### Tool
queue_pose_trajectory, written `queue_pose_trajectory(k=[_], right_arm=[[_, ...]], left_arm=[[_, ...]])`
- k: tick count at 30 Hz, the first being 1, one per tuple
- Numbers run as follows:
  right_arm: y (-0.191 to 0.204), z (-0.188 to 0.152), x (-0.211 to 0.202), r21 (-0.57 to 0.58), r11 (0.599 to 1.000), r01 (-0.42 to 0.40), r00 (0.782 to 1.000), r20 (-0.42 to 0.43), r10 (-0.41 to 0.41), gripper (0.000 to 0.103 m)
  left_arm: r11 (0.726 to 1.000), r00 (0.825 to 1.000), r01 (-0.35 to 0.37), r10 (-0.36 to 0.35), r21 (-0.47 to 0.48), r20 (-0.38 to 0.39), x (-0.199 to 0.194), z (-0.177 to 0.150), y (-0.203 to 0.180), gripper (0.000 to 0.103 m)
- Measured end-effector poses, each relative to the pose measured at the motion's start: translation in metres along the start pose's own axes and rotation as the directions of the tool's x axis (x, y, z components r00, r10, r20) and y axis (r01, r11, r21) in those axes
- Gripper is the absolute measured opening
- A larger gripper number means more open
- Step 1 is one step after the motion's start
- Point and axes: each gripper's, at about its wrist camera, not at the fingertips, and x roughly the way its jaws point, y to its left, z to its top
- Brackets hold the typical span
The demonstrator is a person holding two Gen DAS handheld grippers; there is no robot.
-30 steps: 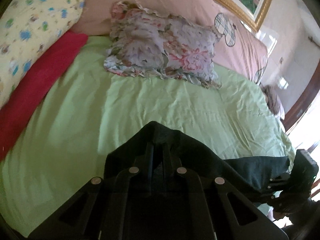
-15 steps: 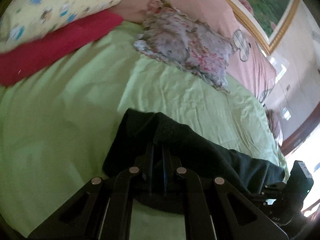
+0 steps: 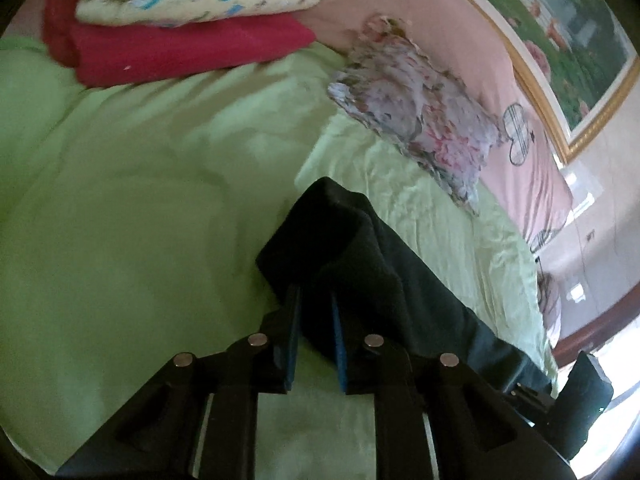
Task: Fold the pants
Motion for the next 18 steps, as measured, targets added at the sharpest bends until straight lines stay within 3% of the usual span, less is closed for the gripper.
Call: queue_pose_trajectory(k=[3, 5, 7, 9, 11, 14, 18], right_arm=[[0.001, 0.002, -0.007, 0.019, 1.0, -0.025, 0.999, 0.026, 0.024, 0.052], [-0.003, 0.005, -0.013, 0.044, 0.998, -0.044, 0.998, 0.048, 0.041, 0.052], [-0.009, 0.007, -0.019, 0.079, 0.995, -0.066, 0.996, 0.068, 0.061, 0.052], [-0.018, 0.01, -0.025, 0.115, 0.99, -0.077, 0.994, 0.092, 0.067, 0.052], [-0.03, 0.012, -0.032, 0.158, 0.984, -0.08, 0.991, 0.115, 0.062, 0.052], [-0.049, 0.013, -0.039, 0.224, 0.971, -0.086, 0.989, 0.139, 0.056, 0.052], [-0.076, 0.016, -0.043, 0.315, 0.945, -0.083, 0.987, 0.156, 0.035, 0.052]], left_arm=[[1.0, 1.0, -0.016, 0.016, -0.025, 0.016, -0.011, -0.004, -0.002, 0.021], [0.999, 0.999, -0.005, 0.007, -0.052, 0.033, -0.018, -0.006, -0.004, 0.033], [0.997, 0.999, -0.006, 0.01, -0.072, 0.048, -0.024, -0.008, -0.007, 0.036], [0.997, 0.999, -0.006, 0.01, -0.079, 0.048, -0.027, -0.011, -0.013, 0.038], [0.996, 0.999, -0.009, 0.012, -0.085, 0.037, -0.025, -0.014, -0.019, 0.047], [0.997, 1.0, -0.004, 0.005, -0.083, 0.011, -0.019, -0.017, -0.027, 0.049], [0.994, 0.996, -0.093, 0.092, -0.063, -0.022, -0.006, -0.017, -0.035, 0.052]])
